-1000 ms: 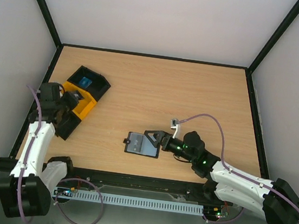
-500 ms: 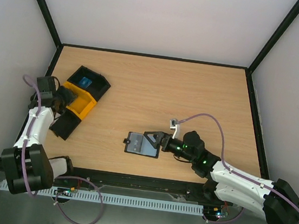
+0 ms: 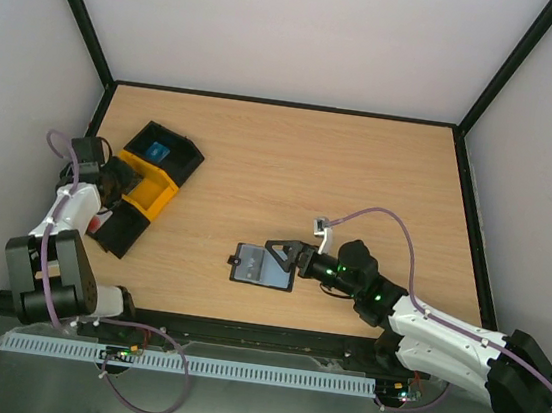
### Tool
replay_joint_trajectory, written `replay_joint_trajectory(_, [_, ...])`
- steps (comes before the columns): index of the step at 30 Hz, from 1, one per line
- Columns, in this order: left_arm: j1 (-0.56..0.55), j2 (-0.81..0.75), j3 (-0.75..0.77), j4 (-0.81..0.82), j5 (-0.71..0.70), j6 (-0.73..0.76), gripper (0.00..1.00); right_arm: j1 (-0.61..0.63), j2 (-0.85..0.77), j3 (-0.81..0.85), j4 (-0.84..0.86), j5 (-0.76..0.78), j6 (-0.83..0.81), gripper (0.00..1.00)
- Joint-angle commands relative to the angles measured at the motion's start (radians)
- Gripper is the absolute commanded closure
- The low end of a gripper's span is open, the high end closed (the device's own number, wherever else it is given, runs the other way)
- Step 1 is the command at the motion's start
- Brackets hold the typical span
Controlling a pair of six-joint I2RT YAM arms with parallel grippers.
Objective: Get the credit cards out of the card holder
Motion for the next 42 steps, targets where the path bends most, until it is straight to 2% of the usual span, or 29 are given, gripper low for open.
replay_joint_trajectory(1, [0.006, 0.035, 0.026, 0.028, -0.018, 0.022, 0.97, 0.002, -0.007, 0.027, -0.003, 0.019, -0.016, 0.02])
replay_joint_trajectory(28, [0.006, 0.155, 0.043, 0.073, -0.084, 0.046, 0.97, 0.002, 0.023, 0.043, -0.010, 0.032, -0.047, 0.02])
replay_joint_trajectory(42, [0.006, 0.168, 0.064, 0.053, -0.089, 0.043, 0.88, 0.002, 0.031, 0.050, -0.014, 0.034, -0.049, 0.02])
